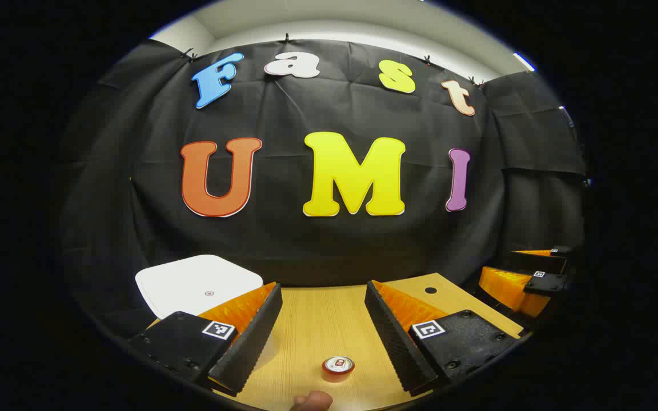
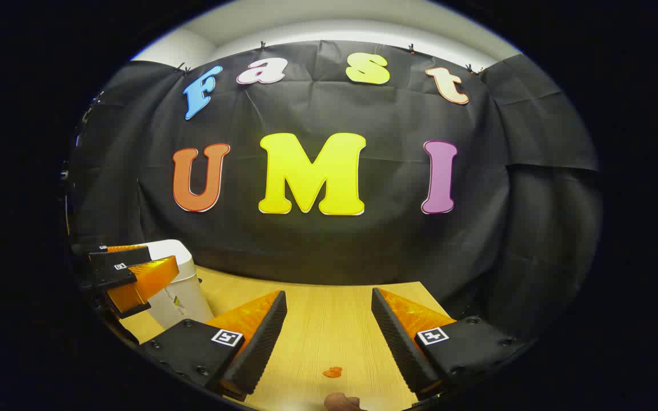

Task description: Press the lid of the desktop garbage bin to open it, pick up the crumpled paper on the desktop and throw it into the bin, then pick up the pop can on the desktop and drop it into the bin, and finally close the garbage bin lid.

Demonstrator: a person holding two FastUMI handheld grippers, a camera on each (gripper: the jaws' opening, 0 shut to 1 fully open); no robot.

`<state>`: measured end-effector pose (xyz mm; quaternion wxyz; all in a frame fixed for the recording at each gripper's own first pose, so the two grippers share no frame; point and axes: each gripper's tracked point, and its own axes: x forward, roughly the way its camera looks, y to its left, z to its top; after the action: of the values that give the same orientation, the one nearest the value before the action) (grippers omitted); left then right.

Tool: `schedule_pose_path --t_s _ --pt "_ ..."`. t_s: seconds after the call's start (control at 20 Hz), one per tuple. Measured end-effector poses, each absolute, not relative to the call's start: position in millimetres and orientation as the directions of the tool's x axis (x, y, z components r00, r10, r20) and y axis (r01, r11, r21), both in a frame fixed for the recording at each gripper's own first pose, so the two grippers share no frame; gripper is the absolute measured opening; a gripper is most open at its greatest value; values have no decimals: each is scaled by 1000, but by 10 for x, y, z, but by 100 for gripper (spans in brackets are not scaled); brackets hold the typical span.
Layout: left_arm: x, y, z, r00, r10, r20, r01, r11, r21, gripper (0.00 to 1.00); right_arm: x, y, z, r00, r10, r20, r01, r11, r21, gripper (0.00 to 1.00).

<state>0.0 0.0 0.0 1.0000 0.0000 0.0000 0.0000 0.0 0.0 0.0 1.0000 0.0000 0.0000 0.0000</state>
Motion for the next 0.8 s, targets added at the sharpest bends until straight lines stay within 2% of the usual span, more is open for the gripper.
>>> schedule_pose_path --t_s 0.5,0.8 --pt "41 -89 -105 999 -30 -24 31 1000 2 96 31 -105 -72 1000 -28 -14 28 999 16 94" --pt "106 22 -107 1000 4 -18 -3 1000 7 96 106 -80 -132 999 -19 -31 19 1000 3 94"
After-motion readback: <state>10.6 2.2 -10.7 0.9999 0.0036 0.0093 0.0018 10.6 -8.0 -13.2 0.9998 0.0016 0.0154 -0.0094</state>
